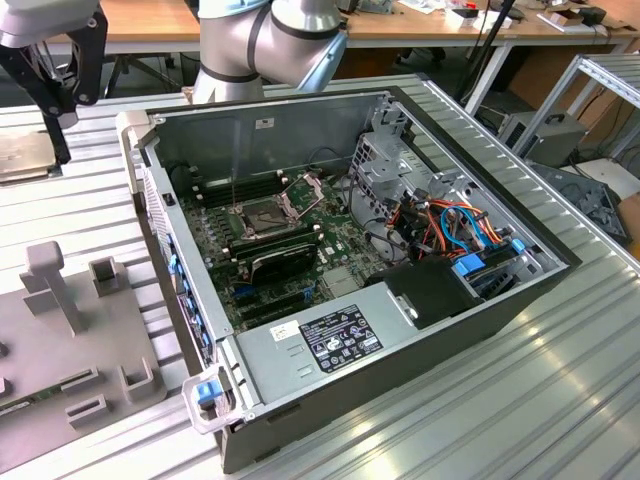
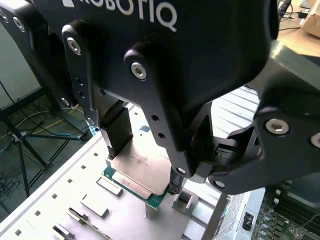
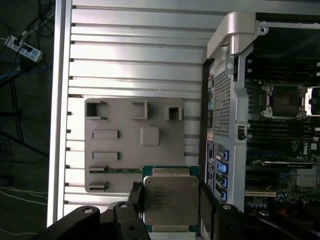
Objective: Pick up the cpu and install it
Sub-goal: 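Pick up the cpu and move it towards the insertion slot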
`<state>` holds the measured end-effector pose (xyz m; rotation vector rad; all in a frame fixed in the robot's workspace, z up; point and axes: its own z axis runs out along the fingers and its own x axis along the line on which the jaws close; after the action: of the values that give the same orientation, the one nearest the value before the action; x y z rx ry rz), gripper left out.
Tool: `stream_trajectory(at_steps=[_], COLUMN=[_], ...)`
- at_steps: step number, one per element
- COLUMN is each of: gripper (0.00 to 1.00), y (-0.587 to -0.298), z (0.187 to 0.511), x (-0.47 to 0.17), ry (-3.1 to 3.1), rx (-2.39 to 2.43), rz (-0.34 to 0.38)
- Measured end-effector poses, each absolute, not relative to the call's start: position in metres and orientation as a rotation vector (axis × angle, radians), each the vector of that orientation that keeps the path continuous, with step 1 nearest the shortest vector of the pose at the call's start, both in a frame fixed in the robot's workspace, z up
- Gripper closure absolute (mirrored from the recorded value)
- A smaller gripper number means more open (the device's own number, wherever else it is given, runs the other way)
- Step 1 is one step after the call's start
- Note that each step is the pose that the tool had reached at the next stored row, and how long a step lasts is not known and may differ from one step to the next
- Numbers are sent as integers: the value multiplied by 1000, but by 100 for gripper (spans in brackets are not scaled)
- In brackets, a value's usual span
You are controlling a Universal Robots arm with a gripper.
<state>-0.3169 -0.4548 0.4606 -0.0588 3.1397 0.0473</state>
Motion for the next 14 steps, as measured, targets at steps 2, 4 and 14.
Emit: stream_trajectory(at_steps=[2, 4, 14], gripper=[45, 45, 45], y=[-455, -455, -455], z=[461, 460, 460], x=[-314, -310, -291], ry=[3140, 3140, 3142], rx=[-59, -59, -59], rz=[47, 47, 47])
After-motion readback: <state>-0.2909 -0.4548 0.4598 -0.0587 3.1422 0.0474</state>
